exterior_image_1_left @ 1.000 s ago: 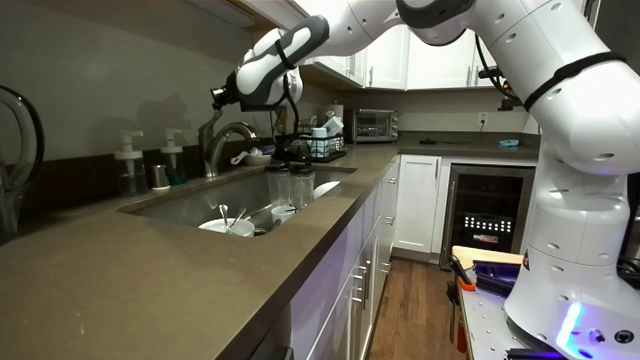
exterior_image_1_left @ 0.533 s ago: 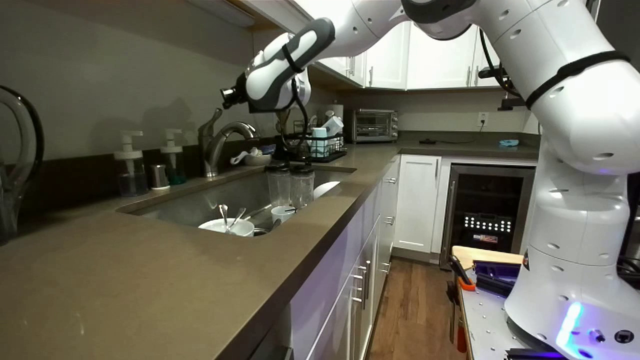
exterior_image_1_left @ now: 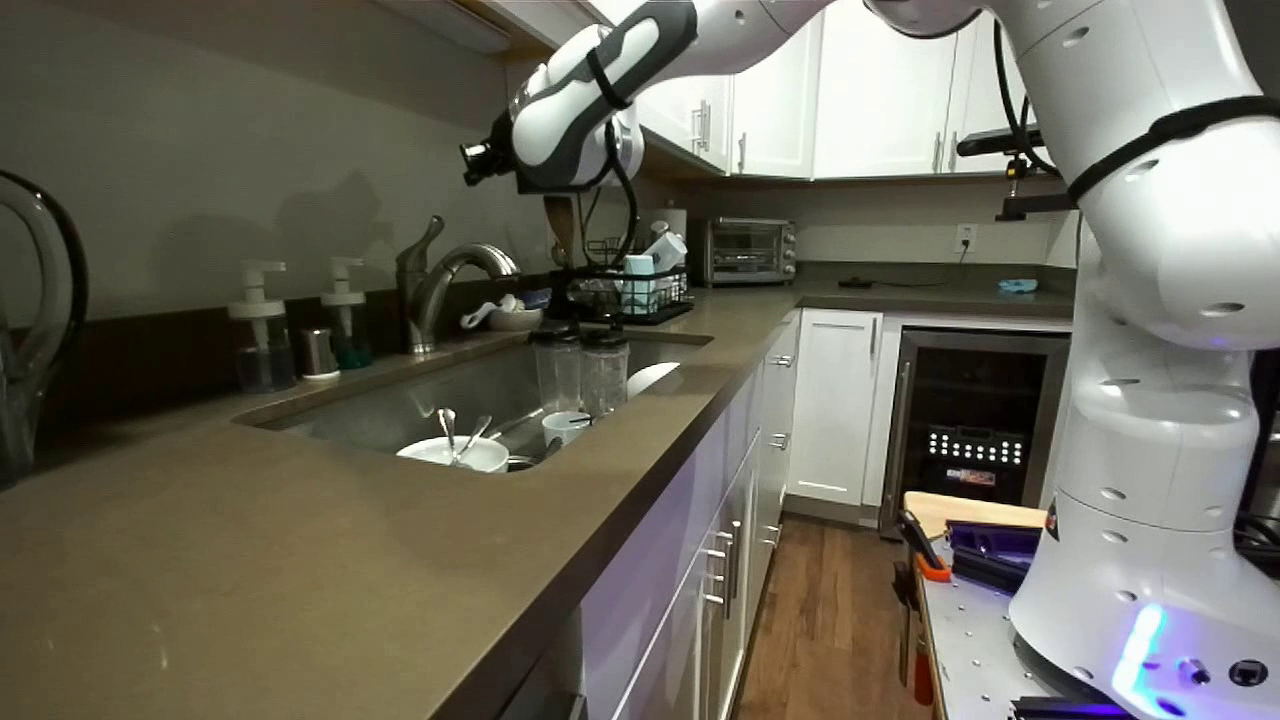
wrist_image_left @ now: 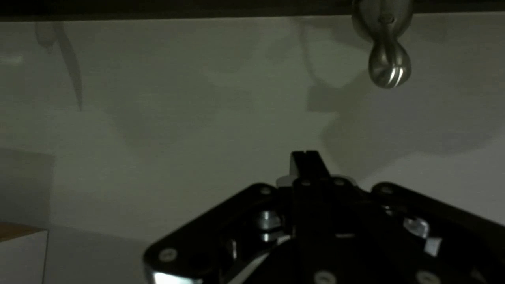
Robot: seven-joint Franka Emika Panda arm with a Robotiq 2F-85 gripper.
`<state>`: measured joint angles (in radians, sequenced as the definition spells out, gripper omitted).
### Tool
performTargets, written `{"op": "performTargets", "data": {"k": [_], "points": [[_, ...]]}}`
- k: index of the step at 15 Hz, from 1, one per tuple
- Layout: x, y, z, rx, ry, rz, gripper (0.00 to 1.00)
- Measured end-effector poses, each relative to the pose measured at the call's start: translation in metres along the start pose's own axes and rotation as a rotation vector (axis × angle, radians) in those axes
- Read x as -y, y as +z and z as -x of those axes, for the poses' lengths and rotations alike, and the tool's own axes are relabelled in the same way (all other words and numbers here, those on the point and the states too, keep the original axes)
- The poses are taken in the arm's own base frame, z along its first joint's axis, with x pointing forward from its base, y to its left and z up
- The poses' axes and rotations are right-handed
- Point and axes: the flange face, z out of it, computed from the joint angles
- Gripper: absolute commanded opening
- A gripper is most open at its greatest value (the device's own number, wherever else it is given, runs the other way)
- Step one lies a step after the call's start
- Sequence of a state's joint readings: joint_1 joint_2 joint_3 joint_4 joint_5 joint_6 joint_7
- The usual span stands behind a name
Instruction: Close the faucet
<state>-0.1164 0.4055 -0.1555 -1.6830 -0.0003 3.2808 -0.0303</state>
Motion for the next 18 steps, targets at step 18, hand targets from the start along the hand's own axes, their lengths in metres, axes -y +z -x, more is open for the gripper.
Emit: {"op": "performTargets", "data": {"k": [18], "points": [[-0.039,-0.133,0.006,0.317,-0.058,0.05,0.04]]}}
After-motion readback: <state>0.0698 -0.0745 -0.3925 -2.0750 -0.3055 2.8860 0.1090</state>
